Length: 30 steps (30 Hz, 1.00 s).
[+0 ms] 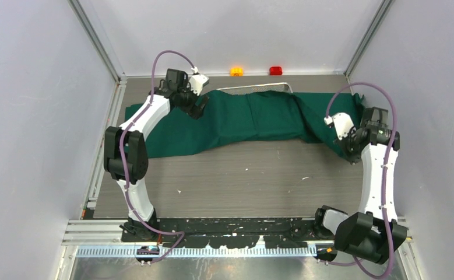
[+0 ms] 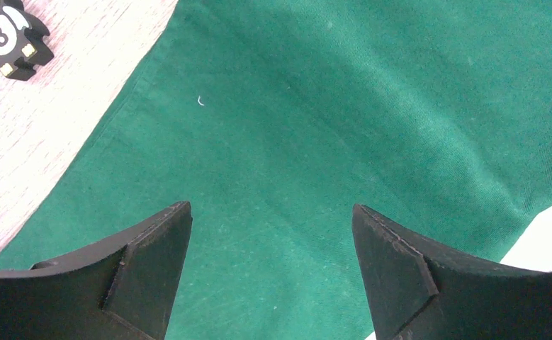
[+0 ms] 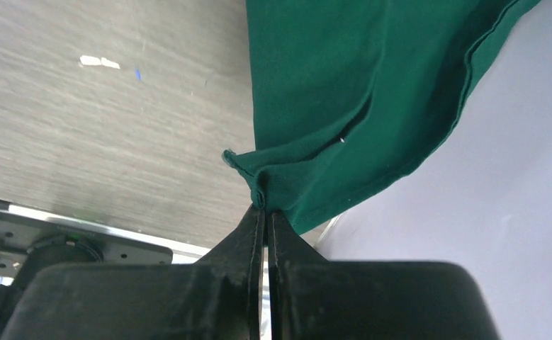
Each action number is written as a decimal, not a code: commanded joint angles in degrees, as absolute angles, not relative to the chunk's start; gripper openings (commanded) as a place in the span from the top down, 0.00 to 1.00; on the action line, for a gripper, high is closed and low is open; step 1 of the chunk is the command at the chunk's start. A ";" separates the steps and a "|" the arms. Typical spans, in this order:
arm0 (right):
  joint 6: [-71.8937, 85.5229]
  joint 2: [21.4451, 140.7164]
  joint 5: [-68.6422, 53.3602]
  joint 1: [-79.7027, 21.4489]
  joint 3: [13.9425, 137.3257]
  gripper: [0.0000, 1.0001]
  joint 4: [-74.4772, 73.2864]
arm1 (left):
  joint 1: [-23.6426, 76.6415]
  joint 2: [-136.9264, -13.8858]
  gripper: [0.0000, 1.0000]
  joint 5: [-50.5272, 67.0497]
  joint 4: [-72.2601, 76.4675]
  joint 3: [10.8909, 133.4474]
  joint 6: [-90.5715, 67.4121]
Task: Open and lay out the surgical kit
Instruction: Open the surgical kit at the center of the board.
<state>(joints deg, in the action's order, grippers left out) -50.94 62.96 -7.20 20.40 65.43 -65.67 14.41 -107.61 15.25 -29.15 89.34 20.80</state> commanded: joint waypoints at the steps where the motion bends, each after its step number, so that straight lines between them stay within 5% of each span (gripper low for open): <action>1: -54.38 63.44 2.39 20.55 58.86 0.99 -63.01 | 14.60 -106.26 0.15 16.42 -30.18 90.31 20.42; 7: -55.84 68.46 10.91 20.56 56.26 0.98 -58.10 | 14.68 -104.59 0.14 14.50 -31.44 89.88 22.20; 11: -55.60 71.65 12.99 20.60 56.97 0.87 -56.97 | 14.68 -103.43 0.13 13.40 -31.50 88.69 23.21; 19: -48.26 75.59 -8.69 20.23 72.02 0.49 -63.37 | 14.82 -101.21 0.11 10.68 -32.11 86.60 25.09; 23: -41.49 79.22 -17.23 16.01 77.84 0.41 -61.18 | 14.77 -99.78 0.11 10.12 -32.03 85.23 25.24; 30: -29.83 91.31 -14.35 1.18 86.07 0.37 -48.08 | 14.77 -96.42 0.10 10.25 -32.49 82.28 24.87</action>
